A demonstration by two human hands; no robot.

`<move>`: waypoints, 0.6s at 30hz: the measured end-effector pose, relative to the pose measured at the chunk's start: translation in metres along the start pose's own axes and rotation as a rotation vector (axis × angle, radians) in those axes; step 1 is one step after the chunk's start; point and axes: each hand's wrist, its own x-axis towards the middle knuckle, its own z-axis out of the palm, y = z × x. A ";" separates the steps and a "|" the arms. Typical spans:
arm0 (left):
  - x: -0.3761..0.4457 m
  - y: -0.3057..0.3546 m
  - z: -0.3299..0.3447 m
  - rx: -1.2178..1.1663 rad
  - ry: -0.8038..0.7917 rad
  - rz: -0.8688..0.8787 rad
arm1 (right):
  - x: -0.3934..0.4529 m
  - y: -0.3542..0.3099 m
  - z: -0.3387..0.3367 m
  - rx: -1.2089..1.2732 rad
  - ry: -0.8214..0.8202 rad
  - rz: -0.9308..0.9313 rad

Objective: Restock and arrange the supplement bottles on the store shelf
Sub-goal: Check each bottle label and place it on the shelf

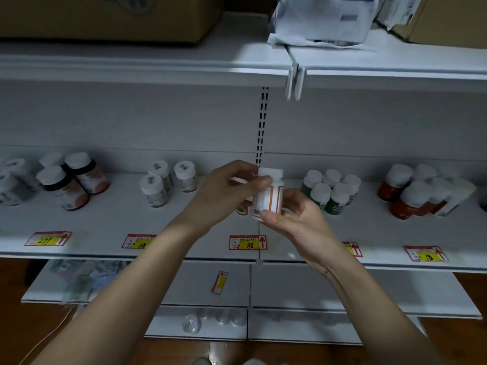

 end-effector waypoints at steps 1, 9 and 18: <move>-0.002 0.002 0.001 0.025 -0.018 0.002 | 0.000 -0.001 0.000 -0.020 0.018 -0.011; -0.003 0.006 0.003 -0.028 0.014 -0.007 | 0.000 -0.003 -0.001 -0.147 0.006 -0.086; -0.005 0.006 0.003 -0.239 0.019 -0.054 | 0.002 -0.008 -0.005 0.102 0.020 -0.099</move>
